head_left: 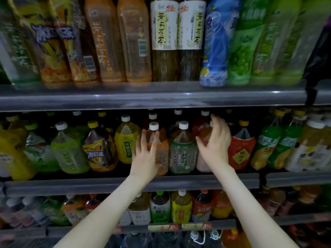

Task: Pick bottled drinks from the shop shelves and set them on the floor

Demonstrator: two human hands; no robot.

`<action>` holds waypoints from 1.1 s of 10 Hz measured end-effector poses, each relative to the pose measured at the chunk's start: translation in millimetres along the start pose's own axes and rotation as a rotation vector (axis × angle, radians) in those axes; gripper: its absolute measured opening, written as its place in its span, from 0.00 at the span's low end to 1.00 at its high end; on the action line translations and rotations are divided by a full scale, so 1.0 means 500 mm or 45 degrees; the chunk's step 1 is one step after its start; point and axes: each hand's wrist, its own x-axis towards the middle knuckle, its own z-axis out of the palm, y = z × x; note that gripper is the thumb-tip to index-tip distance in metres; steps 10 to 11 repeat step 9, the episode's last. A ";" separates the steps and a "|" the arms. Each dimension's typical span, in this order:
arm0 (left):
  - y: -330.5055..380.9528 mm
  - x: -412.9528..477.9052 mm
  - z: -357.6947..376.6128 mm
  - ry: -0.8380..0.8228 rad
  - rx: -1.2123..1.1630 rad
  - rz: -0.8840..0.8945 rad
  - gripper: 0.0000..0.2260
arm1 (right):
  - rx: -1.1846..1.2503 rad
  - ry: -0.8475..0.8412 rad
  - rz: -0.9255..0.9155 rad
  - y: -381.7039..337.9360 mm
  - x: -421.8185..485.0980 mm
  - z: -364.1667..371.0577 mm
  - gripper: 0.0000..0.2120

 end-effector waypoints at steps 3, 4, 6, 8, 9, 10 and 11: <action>0.064 0.017 0.000 0.098 0.166 -0.003 0.52 | -0.261 -0.366 0.314 0.053 -0.002 0.008 0.48; 0.063 0.016 -0.004 0.062 0.209 -0.038 0.48 | -0.345 -0.345 0.266 0.050 -0.011 0.011 0.46; 0.068 0.004 -0.028 0.019 0.185 -0.077 0.39 | -0.258 -0.455 0.264 0.047 -0.026 0.002 0.49; 0.053 -0.033 -0.088 -0.087 0.032 -0.106 0.29 | -0.190 -0.525 0.362 0.006 -0.050 -0.041 0.43; 0.035 -0.046 -0.116 -0.280 -0.008 -0.048 0.28 | -0.190 -0.631 0.410 -0.033 -0.034 -0.068 0.34; 0.035 -0.046 -0.116 -0.280 -0.008 -0.048 0.28 | -0.190 -0.631 0.410 -0.033 -0.034 -0.068 0.34; 0.035 -0.046 -0.116 -0.280 -0.008 -0.048 0.28 | -0.190 -0.631 0.410 -0.033 -0.034 -0.068 0.34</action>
